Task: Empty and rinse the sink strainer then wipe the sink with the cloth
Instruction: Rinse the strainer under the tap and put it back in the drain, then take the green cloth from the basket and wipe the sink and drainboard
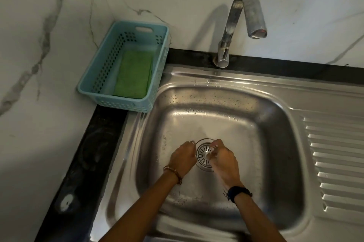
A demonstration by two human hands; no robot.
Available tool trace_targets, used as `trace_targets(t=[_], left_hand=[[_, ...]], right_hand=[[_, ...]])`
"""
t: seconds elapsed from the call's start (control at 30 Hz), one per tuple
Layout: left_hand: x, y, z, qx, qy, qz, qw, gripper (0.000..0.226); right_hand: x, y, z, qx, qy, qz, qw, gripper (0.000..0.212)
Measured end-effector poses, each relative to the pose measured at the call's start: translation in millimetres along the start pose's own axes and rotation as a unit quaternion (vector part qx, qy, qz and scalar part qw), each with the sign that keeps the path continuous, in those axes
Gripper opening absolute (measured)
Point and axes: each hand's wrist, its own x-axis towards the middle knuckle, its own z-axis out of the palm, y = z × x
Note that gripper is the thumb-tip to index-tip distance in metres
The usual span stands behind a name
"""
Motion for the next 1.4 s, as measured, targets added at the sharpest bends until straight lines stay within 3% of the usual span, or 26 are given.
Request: trace_targets(t=[0.1, 0.17, 0.33, 0.43, 0.57, 0.63, 0.77, 0.9, 1.0, 1.07, 1.13, 1.17, 1.27, 1.4], left_hand=[[-13, 13, -11, -0.026, 0.041, 0.060, 0.997, 0.036], [-22, 19, -32, -0.040, 0.086, 0.100, 0.990, 0.043], [-45, 16, -119, -0.035, 0.294, 0.214, 0.931, 0.031], [-43, -8, -172, 0.026, 0.411, 0.185, 0.892, 0.027], [-30, -50, -213, 0.045, 0.376, 0.031, 0.925, 0.026], [-26, -64, -210, 0.053, 0.369, -0.012, 0.928, 0.030], [-16, -71, -200, 0.068, 0.408, -0.058, 0.909, 0.035], [-8, -78, -199, 0.099, 0.398, -0.057, 0.910, 0.036], [-8, -79, -198, 0.104, 0.399, -0.046, 0.910, 0.036], [-6, -80, -198, 0.103, 0.398, -0.044, 0.910, 0.035], [-4, -82, -198, 0.098, 0.402, -0.043, 0.909, 0.036], [-4, -82, -197, 0.099, 0.402, -0.045, 0.909, 0.036], [-6, -81, -198, 0.092, 0.409, -0.038, 0.907, 0.038], [-11, -78, -205, 0.065, 0.379, -0.026, 0.923, 0.048]], right_hand=[[-7, -16, -8, 0.028, -0.038, -0.019, 0.999, 0.036], [-9, -34, -16, 0.056, -0.036, -0.040, 0.997, 0.029], [-12, -106, -42, 0.112, -0.017, -0.143, 0.983, 0.014], [-10, -160, -58, 0.137, 0.001, -0.225, 0.965, 0.014], [9, -231, -63, 0.111, 0.038, -0.327, 0.938, 0.014], [30, -259, -56, 0.052, 0.031, -0.338, 0.939, 0.017], [83, -294, -34, -0.091, -0.023, -0.296, 0.951, 0.026], [118, -300, -9, -0.247, -0.054, -0.260, 0.932, 0.026], [128, -297, 12, -0.275, -0.076, -0.201, 0.937, 0.032], [134, -294, 22, -0.200, -0.107, -0.142, 0.964, 0.052], [137, -293, 24, -0.040, -0.156, -0.066, 0.985, 0.079], [137, -294, 22, 0.037, -0.166, -0.056, 0.984, 0.082], [130, -306, 7, 0.223, -0.148, -0.089, 0.959, 0.049], [99, -315, -31, 0.365, -0.178, -0.109, 0.907, 0.048]])
